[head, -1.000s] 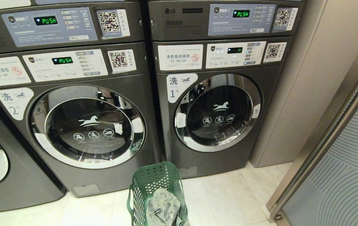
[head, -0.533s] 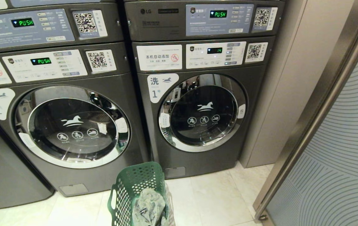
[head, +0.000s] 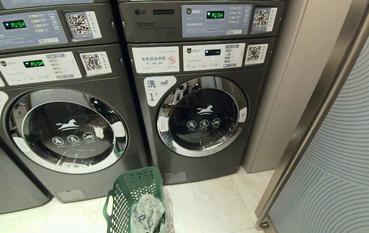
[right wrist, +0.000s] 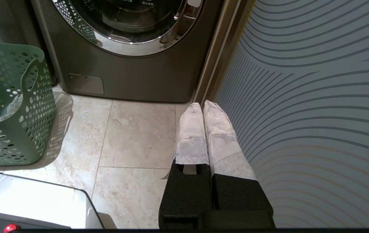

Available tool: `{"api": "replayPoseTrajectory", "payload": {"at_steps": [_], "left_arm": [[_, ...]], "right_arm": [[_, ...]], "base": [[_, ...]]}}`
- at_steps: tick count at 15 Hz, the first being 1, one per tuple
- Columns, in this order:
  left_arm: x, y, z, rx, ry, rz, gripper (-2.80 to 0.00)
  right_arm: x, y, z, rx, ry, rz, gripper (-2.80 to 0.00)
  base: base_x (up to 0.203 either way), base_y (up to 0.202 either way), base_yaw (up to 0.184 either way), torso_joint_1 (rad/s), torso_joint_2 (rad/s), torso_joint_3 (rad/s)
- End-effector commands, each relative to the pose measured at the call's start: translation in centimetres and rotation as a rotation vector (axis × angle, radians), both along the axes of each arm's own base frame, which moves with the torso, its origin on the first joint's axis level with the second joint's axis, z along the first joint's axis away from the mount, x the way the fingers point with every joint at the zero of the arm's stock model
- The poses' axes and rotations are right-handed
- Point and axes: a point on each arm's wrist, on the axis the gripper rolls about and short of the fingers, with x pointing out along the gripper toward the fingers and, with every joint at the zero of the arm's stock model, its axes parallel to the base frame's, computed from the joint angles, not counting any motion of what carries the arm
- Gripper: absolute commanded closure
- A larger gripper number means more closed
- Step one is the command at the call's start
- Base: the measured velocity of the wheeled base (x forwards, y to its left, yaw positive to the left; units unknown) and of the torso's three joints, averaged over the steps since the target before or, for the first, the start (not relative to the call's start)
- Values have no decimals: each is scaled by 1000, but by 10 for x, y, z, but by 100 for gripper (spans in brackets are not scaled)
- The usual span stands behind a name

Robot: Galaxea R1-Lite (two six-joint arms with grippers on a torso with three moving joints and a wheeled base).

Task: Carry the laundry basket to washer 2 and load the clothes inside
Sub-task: Open the lid of the washing machine

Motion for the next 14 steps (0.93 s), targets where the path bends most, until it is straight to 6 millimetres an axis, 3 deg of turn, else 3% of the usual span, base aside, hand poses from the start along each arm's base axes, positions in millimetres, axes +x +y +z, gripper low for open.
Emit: {"api": "replayPoseTrajectory", "payload": {"at_steps": [1,7,14], "left_arm": [[0,0,0,1,3,0,0],[0,0,0,0,3,0,0],[0,0,0,0,3,0,0]], "right_arm": [[0,0,0,-1,1,2,0],[0,0,0,-2,1,1,0],[0,0,0,-1,2,2,0]], "base": [[0,0,0,0,0,0],[12,0,-1,0,0,0],[192,0,-1,5,2,3]]}}
